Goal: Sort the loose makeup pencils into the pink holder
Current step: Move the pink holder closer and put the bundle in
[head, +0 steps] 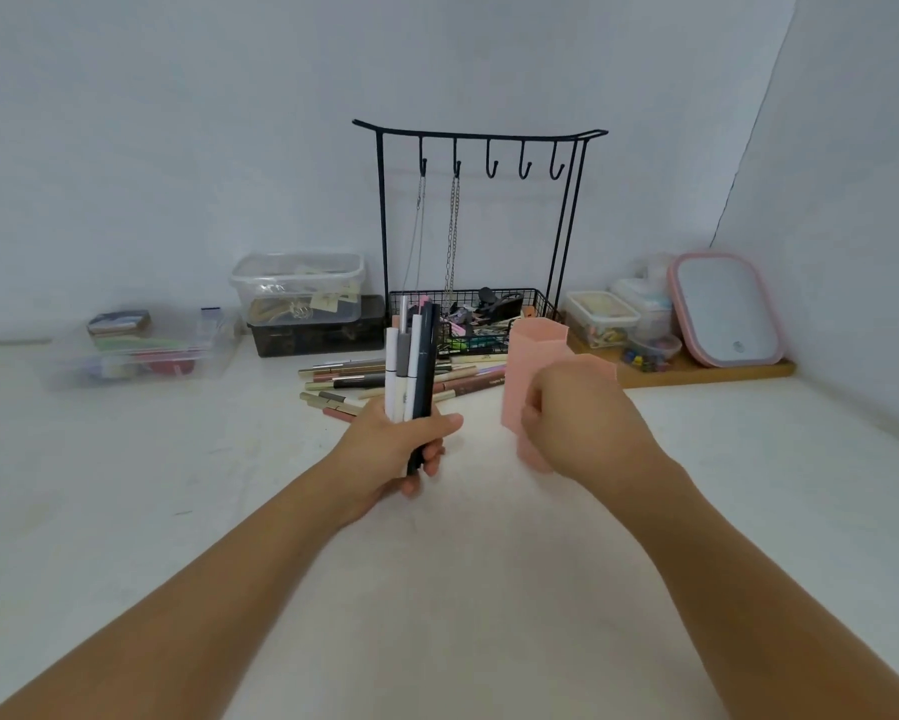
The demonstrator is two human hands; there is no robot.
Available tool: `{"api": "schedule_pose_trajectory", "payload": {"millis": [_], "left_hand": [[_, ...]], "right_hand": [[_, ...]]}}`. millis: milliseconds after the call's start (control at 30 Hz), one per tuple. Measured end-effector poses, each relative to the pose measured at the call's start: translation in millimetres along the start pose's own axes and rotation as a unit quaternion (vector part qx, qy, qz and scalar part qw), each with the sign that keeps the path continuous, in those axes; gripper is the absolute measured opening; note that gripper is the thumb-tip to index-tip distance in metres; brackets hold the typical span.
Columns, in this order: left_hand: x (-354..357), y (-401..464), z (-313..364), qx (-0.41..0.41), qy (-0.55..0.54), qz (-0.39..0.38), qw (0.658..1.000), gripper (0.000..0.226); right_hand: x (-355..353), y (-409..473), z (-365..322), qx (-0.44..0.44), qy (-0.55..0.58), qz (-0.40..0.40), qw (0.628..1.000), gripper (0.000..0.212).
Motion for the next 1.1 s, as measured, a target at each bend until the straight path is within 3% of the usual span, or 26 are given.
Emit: {"api": "schedule_pose_trajectory", "payload": {"millis": [67,100,167,200,267,333,400,500,567,667,733,800,867,967,1033,1100], "left_hand": [[0,0,1,0.009,0.015,0.015,1.0,0.028],[1,0,3,0.017,0.033,0.022,0.999,0.027],[7,-4,10,0.059,0.094,0.009,0.994,0.021],[14,-7,15,0.096,0.136,-0.011,0.986,0.019],[31,-17,28,0.166,0.193,-0.052,0.966,0.042],[37,-17,26,0.197,0.188,-0.055,0.961,0.057],[36,-15,20,0.174,0.177,-0.057,0.967,0.053],[28,-15,24,0.244,0.294,-0.062,0.922,0.036],[17,-17,34,0.317,0.335,-0.047,0.886,0.032],[-4,-14,43,0.36,0.369,-0.027,0.856,0.031],[-10,-12,41,0.361,0.359,-0.029,0.86,0.035],[-11,-11,35,0.328,0.304,-0.005,0.894,0.045],[-16,-5,25,0.272,0.261,0.058,0.924,0.045],[-19,3,19,0.246,0.301,0.098,0.916,0.027],[-21,6,17,0.241,0.309,0.099,0.915,0.021],[-22,8,14,0.235,0.304,0.099,0.918,0.02]], "right_hand": [[-22,-11,-12,-0.042,0.134,0.078,0.987,0.02],[-28,-19,-19,-0.061,0.244,0.064,0.966,0.029],[-24,-35,-39,-0.089,0.451,-0.072,0.885,0.052],[-17,-41,-48,-0.094,0.504,-0.118,0.85,0.054],[0,-45,-56,-0.07,0.563,-0.126,0.814,0.041],[8,-42,-56,-0.024,0.582,-0.087,0.808,0.019],[12,-36,-52,0.002,0.59,-0.073,0.804,0.022],[3,-28,-40,0.028,0.618,-0.053,0.784,0.023],[2,-27,-32,0.033,0.594,-0.045,0.802,0.022],[14,-35,-35,-0.046,0.52,-0.102,0.847,0.022],[13,-41,-40,-0.075,0.511,-0.117,0.848,0.021],[-4,-37,-40,-0.077,0.541,-0.08,0.834,0.018],[-30,-23,-23,-0.023,0.635,0.002,0.772,0.019],[-57,5,27,0.051,0.789,0.114,0.602,0.023],[-56,22,57,0.08,0.85,0.144,0.5,0.016],[-43,33,72,0.114,0.878,0.137,0.444,0.017]]}}
Point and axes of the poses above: each hand's wrist, its own y-axis towards the middle knuckle, its own x-axis out of the palm, z = x × y, the point moved 5 cm from there along y, towards the middle knuckle, and after that the axes turned 8 degrees about x, right-handed, at the moved point
